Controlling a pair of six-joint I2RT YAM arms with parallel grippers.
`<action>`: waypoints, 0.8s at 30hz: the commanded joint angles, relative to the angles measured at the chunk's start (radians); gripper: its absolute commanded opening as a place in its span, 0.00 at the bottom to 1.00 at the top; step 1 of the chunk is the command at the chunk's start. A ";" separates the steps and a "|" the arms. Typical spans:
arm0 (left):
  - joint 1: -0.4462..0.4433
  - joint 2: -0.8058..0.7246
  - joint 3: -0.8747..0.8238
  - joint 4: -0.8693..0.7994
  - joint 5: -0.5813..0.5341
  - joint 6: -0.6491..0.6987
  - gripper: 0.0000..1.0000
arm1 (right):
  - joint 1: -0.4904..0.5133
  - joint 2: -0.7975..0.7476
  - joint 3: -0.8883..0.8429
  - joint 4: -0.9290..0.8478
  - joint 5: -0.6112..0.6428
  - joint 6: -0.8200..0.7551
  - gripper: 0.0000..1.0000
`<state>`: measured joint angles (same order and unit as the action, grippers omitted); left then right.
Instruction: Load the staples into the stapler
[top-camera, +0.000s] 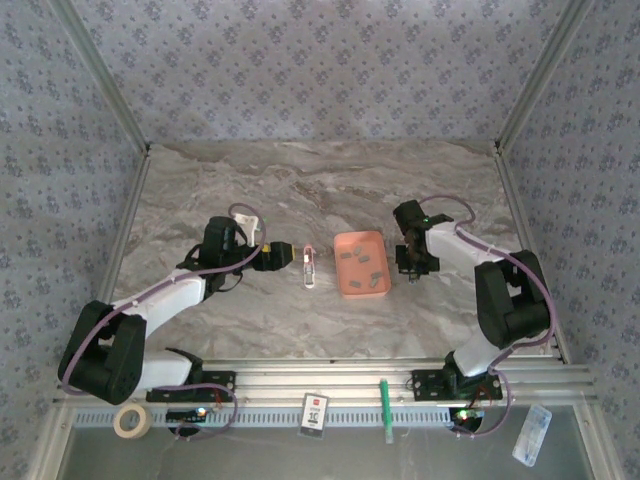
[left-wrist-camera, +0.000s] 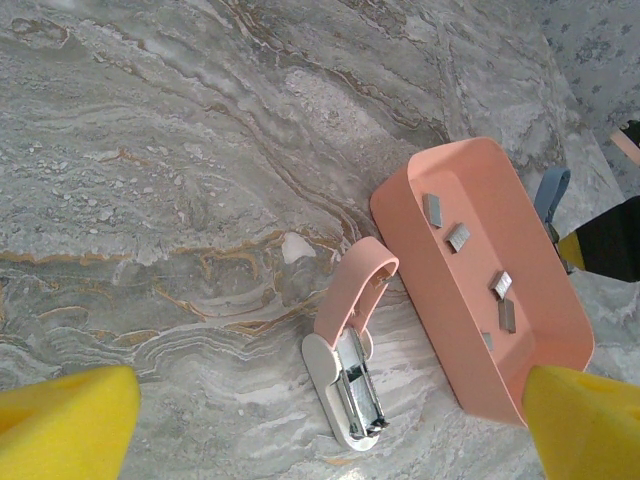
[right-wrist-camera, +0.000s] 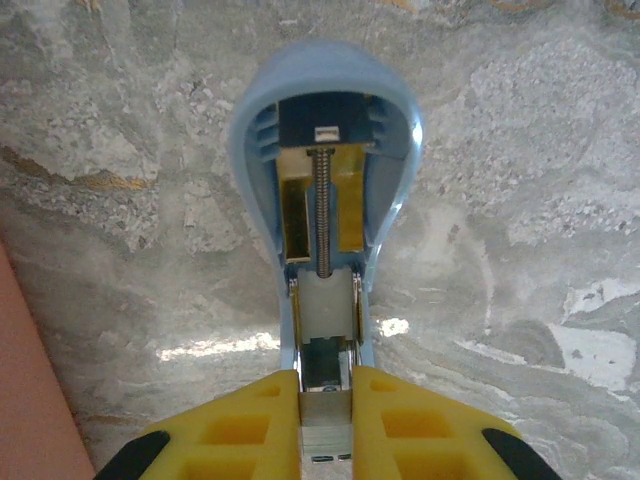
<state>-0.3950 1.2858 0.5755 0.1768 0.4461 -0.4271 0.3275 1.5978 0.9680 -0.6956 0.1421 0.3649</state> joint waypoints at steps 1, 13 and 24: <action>-0.002 0.001 0.027 -0.002 0.016 0.017 0.98 | -0.006 -0.011 0.029 -0.034 -0.002 -0.015 0.18; -0.002 -0.002 0.025 -0.003 0.016 0.019 0.98 | -0.016 0.012 0.036 -0.057 0.001 -0.023 0.18; -0.002 -0.001 0.025 -0.002 0.016 0.019 0.98 | -0.018 0.026 0.033 -0.037 -0.018 -0.028 0.18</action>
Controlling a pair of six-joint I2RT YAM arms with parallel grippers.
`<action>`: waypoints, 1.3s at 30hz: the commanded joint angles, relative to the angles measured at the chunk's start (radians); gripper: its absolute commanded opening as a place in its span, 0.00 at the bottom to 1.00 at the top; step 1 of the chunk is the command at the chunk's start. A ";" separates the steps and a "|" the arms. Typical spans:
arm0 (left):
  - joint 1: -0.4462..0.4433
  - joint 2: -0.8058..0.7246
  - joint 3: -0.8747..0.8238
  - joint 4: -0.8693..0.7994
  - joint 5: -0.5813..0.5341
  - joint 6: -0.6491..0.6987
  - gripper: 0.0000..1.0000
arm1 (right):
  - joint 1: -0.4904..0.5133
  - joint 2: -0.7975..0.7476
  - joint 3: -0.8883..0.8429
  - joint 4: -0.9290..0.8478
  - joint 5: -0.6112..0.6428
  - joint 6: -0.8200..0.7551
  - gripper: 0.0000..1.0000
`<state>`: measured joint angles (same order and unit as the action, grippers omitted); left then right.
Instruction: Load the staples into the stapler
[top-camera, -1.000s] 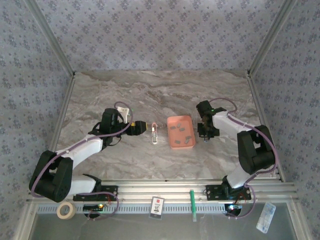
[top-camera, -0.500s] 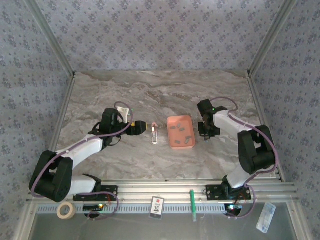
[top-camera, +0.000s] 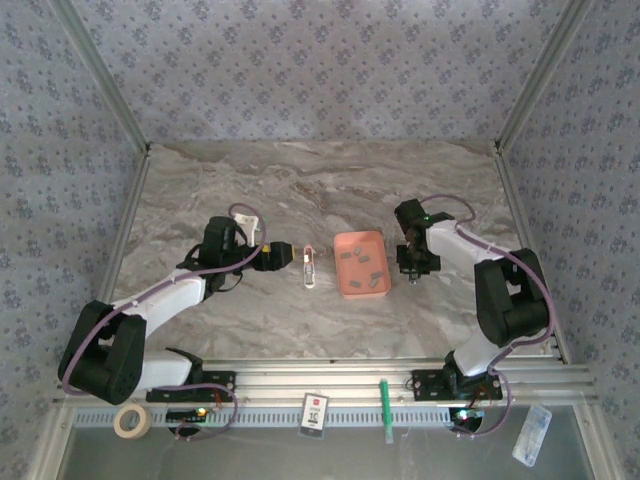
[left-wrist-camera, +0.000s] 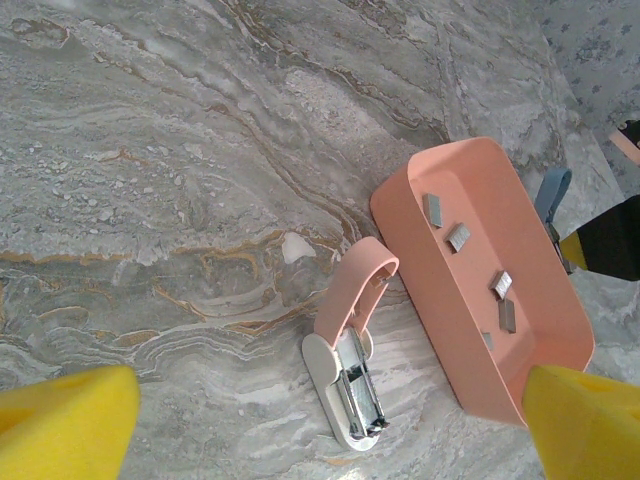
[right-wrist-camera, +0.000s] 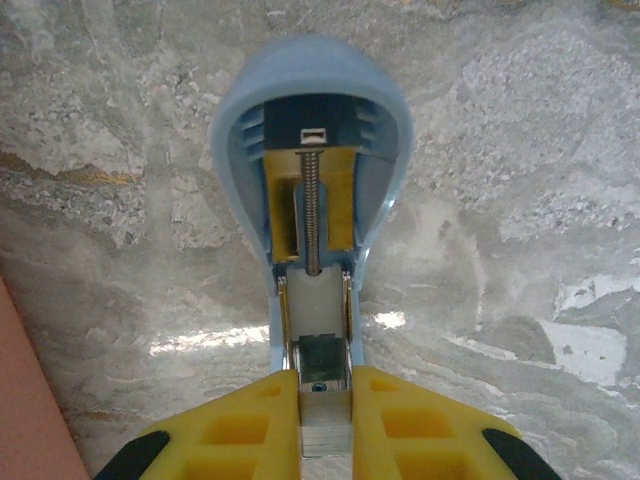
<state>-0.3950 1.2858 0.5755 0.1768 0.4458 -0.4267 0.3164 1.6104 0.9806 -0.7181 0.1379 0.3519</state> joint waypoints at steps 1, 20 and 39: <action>-0.002 0.000 0.026 -0.003 0.016 0.019 0.98 | -0.007 0.015 0.021 -0.014 -0.013 -0.016 0.17; -0.002 0.000 0.027 -0.004 0.016 0.016 0.98 | 0.001 -0.027 0.047 -0.027 -0.017 0.010 0.18; -0.002 -0.002 0.026 -0.002 0.014 0.018 0.98 | -0.002 0.020 0.026 -0.031 -0.006 0.028 0.18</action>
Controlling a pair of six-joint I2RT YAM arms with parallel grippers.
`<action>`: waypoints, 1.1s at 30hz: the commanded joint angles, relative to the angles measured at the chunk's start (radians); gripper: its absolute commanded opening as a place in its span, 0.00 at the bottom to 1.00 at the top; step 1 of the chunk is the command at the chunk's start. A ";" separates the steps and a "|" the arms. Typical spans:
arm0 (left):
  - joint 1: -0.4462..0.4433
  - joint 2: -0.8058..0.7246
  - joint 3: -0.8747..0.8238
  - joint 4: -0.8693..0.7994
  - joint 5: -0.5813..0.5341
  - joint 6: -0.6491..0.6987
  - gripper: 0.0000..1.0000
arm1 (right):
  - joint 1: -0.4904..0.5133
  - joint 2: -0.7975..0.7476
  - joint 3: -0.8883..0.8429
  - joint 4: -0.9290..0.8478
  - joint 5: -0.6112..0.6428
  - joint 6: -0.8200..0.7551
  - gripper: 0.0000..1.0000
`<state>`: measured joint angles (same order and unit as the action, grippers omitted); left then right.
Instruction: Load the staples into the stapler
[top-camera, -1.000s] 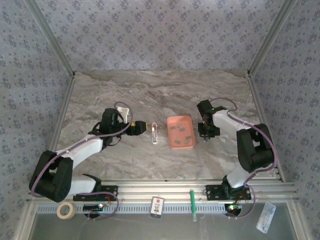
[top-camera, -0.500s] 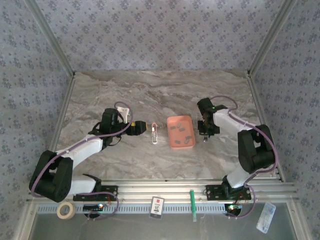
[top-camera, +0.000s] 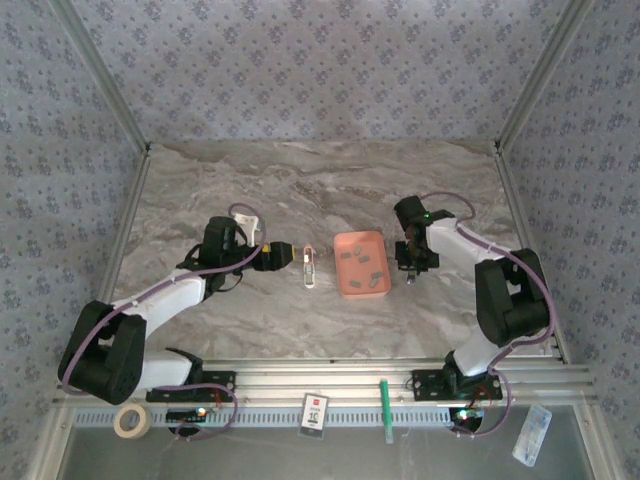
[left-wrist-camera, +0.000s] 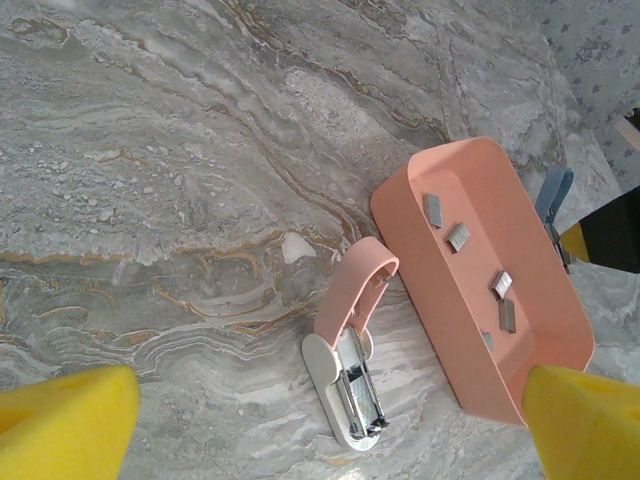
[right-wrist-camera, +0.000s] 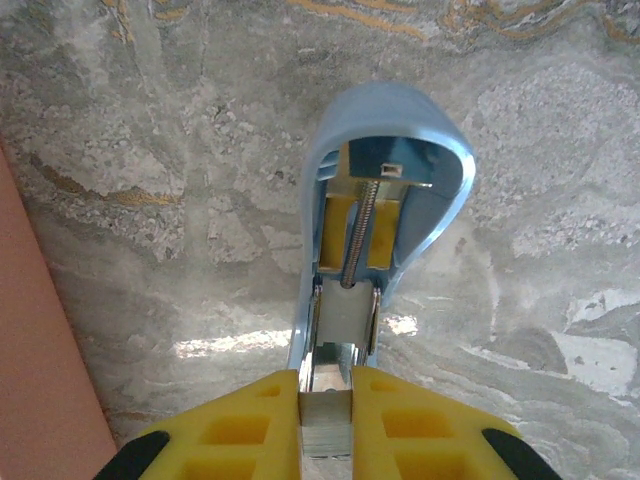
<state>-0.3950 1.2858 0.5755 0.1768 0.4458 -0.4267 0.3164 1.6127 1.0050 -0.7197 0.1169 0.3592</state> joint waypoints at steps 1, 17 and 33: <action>-0.002 -0.003 0.027 -0.002 0.016 0.018 0.98 | -0.002 0.019 0.001 -0.030 0.015 0.023 0.18; -0.002 -0.001 0.027 -0.002 0.014 0.019 0.98 | -0.004 0.027 -0.011 -0.029 0.027 0.032 0.17; -0.002 -0.002 0.026 -0.002 0.016 0.019 0.98 | -0.009 -0.014 -0.007 -0.036 0.011 0.034 0.17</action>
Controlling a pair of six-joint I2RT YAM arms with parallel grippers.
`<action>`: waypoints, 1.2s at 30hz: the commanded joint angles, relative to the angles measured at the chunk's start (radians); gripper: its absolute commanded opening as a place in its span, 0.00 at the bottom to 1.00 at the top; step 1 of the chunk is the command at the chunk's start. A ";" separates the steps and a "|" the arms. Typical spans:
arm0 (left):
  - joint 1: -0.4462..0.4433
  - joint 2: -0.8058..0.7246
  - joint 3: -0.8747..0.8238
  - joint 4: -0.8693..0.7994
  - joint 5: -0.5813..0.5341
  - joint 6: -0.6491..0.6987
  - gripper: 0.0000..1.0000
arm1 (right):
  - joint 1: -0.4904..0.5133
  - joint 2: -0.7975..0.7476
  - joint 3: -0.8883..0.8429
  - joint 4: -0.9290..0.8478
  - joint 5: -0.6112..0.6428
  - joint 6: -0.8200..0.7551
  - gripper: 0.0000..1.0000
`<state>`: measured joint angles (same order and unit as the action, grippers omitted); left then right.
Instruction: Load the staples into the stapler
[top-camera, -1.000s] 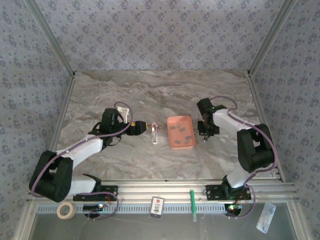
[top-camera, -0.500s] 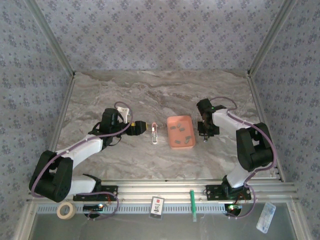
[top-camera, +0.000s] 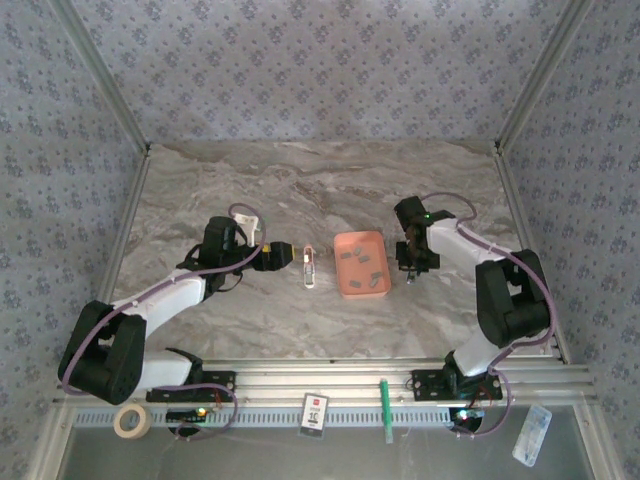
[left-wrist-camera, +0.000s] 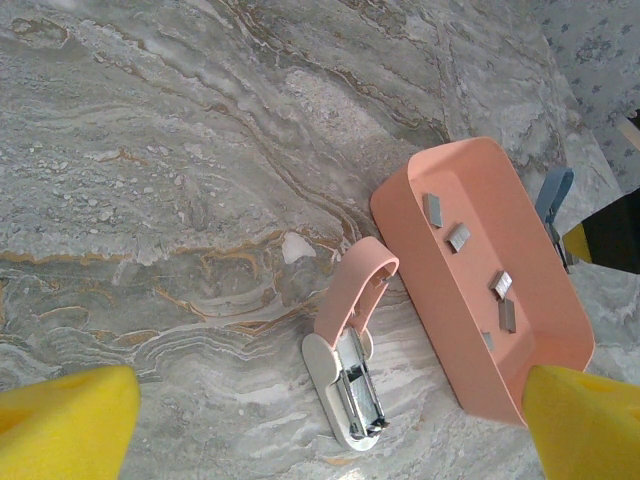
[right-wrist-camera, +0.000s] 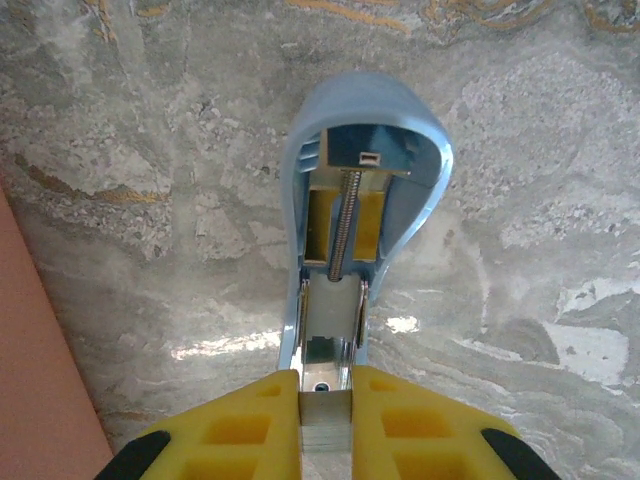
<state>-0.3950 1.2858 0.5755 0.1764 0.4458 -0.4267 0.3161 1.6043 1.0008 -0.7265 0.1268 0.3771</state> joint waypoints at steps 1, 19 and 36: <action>-0.002 -0.003 0.026 -0.002 0.016 0.019 0.98 | -0.008 0.000 -0.005 -0.028 0.002 0.017 0.17; -0.003 -0.001 0.027 -0.003 0.016 0.019 0.98 | -0.005 0.012 -0.003 -0.016 -0.014 0.026 0.17; -0.003 -0.005 0.026 -0.003 0.016 0.017 0.98 | 0.001 -0.015 -0.002 -0.007 -0.034 0.059 0.18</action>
<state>-0.3950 1.2858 0.5755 0.1764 0.4458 -0.4267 0.3157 1.5967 0.9867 -0.7261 0.1066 0.4114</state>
